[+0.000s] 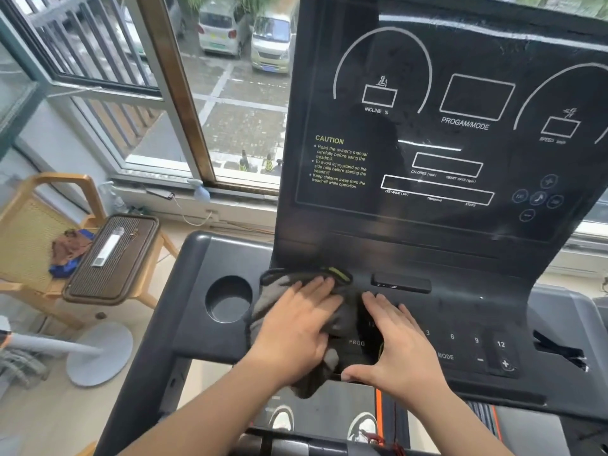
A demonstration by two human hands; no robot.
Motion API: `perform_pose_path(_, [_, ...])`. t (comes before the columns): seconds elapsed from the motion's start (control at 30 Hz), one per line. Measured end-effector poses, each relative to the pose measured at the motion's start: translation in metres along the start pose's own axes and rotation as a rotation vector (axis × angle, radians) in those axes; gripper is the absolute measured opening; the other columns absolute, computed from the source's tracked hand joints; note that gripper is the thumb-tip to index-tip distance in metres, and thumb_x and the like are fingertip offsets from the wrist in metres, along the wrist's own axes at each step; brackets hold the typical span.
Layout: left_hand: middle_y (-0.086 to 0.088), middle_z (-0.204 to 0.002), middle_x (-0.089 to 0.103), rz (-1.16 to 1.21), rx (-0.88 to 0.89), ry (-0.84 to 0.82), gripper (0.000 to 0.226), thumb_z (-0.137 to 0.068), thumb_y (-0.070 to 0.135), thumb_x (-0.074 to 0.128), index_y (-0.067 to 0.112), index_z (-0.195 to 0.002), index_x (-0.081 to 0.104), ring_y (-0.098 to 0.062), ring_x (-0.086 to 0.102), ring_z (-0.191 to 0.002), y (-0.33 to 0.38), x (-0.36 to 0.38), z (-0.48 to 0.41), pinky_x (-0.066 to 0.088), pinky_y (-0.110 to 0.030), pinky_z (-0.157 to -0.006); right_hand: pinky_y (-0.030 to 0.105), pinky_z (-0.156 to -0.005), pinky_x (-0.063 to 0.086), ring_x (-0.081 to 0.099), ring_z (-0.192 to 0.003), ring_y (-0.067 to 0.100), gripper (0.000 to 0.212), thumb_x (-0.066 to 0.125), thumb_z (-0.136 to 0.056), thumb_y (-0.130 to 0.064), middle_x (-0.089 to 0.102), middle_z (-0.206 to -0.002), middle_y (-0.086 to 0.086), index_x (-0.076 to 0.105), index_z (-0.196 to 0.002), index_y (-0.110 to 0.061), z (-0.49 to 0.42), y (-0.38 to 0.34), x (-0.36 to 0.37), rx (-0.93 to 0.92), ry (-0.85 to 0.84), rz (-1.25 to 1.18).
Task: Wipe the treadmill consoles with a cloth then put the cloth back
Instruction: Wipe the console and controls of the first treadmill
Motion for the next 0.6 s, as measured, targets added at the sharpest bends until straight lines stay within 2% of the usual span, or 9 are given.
perform_pose_path(0.07, [-0.008,-0.151,0.056,0.011,-0.093,0.089,0.057,-0.079,0.023,0.049,0.014,-0.133,0.065,-0.028,0.049,-0.141,-0.029,-0.016,0.006,0.042,-0.051,-0.115,0.021,-0.125,-0.009,-0.003,-0.146,-0.012,0.136,0.078,-0.054,-0.080,0.010,-0.155,-0.033,0.013,-0.165,-0.035,0.000,-0.002,0.001,-0.012,-0.012,0.012])
perform_pose_path(0.2, [-0.014,-0.149,0.057,0.004,-0.256,0.114,0.056,-0.083,0.023,0.046,0.008,-0.133,0.064,-0.035,0.051,-0.140,-0.026,-0.004,0.008,0.042,-0.053,-0.116,0.024,-0.127,-0.007,-0.005,-0.151,-0.009,0.133,0.072,-0.055,-0.082,0.005,-0.163,-0.030,0.014,-0.165,-0.036,-0.001,0.000,0.005,-0.026,-0.023,-0.004])
perform_pose_path(0.3, [-0.011,-0.141,0.063,0.039,-0.140,0.049,0.059,-0.077,0.025,0.047,0.010,-0.131,0.067,-0.032,0.058,-0.132,0.017,0.019,-0.001,0.042,-0.046,-0.116,0.027,-0.129,-0.006,-0.002,-0.157,-0.002,0.121,0.048,-0.058,-0.077,0.000,-0.162,-0.027,0.016,-0.165,-0.031,0.002,-0.003,0.009,-0.063,-0.033,0.042])
perform_pose_path(0.37, [-0.008,-0.135,0.068,0.051,0.004,0.019,0.059,-0.074,0.024,0.050,0.013,-0.128,0.070,-0.030,0.064,-0.122,0.028,0.017,-0.006,0.047,-0.042,-0.110,0.031,-0.130,0.001,0.019,-0.159,0.009,0.115,0.050,-0.059,-0.073,0.018,-0.165,-0.018,0.034,-0.161,-0.023,0.009,0.001,0.006,-0.069,0.005,0.042])
perform_pose_path(0.43, [-0.005,-0.136,0.067,0.068,0.032,0.020,0.058,-0.074,0.024,0.054,0.016,-0.129,0.069,-0.029,0.064,-0.120,0.015,0.007,-0.010,0.050,-0.043,-0.106,0.036,-0.129,0.013,0.036,-0.153,0.015,0.111,0.063,-0.060,-0.076,0.041,-0.161,-0.008,0.049,-0.153,-0.017,0.022,0.017,0.000,-0.049,0.043,0.028])
perform_pose_path(0.5, [-0.006,-0.138,0.063,0.051,-0.049,0.073,0.056,-0.074,0.026,0.057,0.016,-0.128,0.069,-0.031,0.061,-0.122,-0.006,-0.005,-0.010,0.045,-0.045,-0.108,0.040,-0.126,0.019,0.043,-0.148,0.017,0.110,0.069,-0.059,-0.077,0.050,-0.156,-0.002,0.055,-0.148,-0.013,0.039,0.042,-0.013,-0.008,0.113,0.005])
perform_pose_path(0.6, [-0.014,-0.143,0.056,0.034,-0.211,0.130,0.049,-0.078,0.030,0.053,0.015,-0.121,0.071,-0.037,0.050,-0.128,-0.011,-0.009,-0.009,0.038,-0.054,-0.113,0.043,-0.127,0.022,0.042,-0.148,0.018,0.116,0.066,-0.058,-0.082,0.051,-0.157,0.001,0.054,-0.149,-0.011,0.060,0.083,-0.034,0.107,0.178,0.027])
Point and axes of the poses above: each hand's wrist, its own z-axis away from the middle knuckle, its own x-axis out of the palm, y = z × x, the point moved 9 cm from there along -z, towards the middle knuckle
